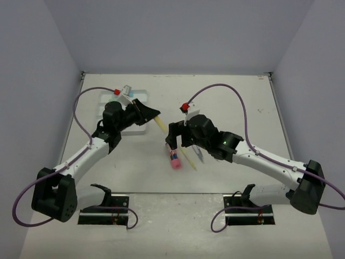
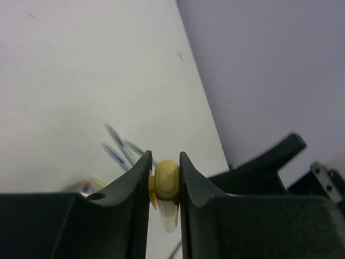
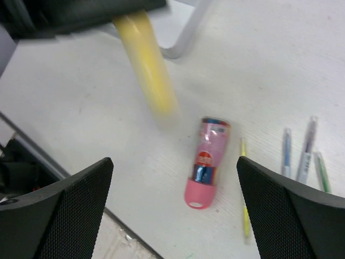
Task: Sort the stationery into containers
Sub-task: Place the pen in the storage box.
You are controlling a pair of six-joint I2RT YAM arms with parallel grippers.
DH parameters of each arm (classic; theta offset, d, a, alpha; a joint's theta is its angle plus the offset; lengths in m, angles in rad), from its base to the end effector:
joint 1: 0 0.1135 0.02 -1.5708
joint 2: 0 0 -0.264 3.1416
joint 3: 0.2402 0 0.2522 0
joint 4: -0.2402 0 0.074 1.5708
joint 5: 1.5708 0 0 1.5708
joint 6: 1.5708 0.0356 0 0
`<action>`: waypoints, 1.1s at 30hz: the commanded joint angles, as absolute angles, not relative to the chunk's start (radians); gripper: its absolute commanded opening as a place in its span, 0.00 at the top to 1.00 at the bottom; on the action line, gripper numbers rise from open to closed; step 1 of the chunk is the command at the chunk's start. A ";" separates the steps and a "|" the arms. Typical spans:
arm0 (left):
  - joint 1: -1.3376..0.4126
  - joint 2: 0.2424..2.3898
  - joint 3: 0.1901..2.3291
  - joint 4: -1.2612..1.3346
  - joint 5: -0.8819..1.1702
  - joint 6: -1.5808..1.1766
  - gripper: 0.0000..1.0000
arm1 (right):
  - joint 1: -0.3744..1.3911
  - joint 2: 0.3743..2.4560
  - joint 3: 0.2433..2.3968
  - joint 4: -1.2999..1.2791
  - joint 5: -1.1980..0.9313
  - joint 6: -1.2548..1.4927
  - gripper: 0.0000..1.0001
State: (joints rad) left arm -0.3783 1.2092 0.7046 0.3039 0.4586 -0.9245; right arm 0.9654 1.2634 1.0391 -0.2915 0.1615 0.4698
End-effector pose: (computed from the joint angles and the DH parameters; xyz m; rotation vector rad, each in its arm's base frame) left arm 0.2487 -0.1158 0.2734 -0.1655 1.9504 -1.3094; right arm 0.1682 0.2329 0.3153 -0.4300 2.1140 0.6941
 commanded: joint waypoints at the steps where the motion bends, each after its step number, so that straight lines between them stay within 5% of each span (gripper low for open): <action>1: -0.159 1.292 0.799 0.128 0.142 -0.987 1.00 | 0.877 1.168 0.956 -0.362 0.328 0.560 0.01; 6: 0.018 1.534 0.986 0.105 -0.051 -1.130 1.00 | 0.821 1.062 0.870 -0.372 0.312 0.546 0.01; 20: 0.164 2.011 1.371 0.130 -0.014 -1.276 0.96 | 0.816 1.037 0.812 -0.382 0.230 0.506 0.01; 21: 0.164 2.017 1.369 0.129 -0.014 -1.278 0.90 | 0.816 1.041 0.814 -0.382 0.227 0.503 0.01; 22: 0.165 2.020 1.356 0.137 -0.011 -1.282 0.70 | 0.816 1.050 0.818 -0.382 0.220 0.498 0.01; 23: 0.166 2.025 1.333 0.155 -0.005 -1.291 0.39 | 0.815 1.065 0.823 -0.382 0.209 0.491 0.01; 24: 0.164 2.025 1.326 0.165 -0.005 -1.292 0.31 | 0.815 1.073 0.835 -0.391 0.193 0.489 0.01; 28: 0.166 1.999 1.317 0.170 0.060 -1.281 0.14 | 0.816 1.125 0.868 -0.394 0.158 0.485 0.01; 33: 0.164 1.823 1.239 0.213 0.085 -1.238 0.08 | 0.826 1.212 0.928 -0.404 0.110 0.486 0.03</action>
State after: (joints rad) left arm 0.1623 1.9992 1.2799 0.1413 0.0513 -1.2722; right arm 0.8175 1.1576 0.8388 -0.4068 0.1607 0.4958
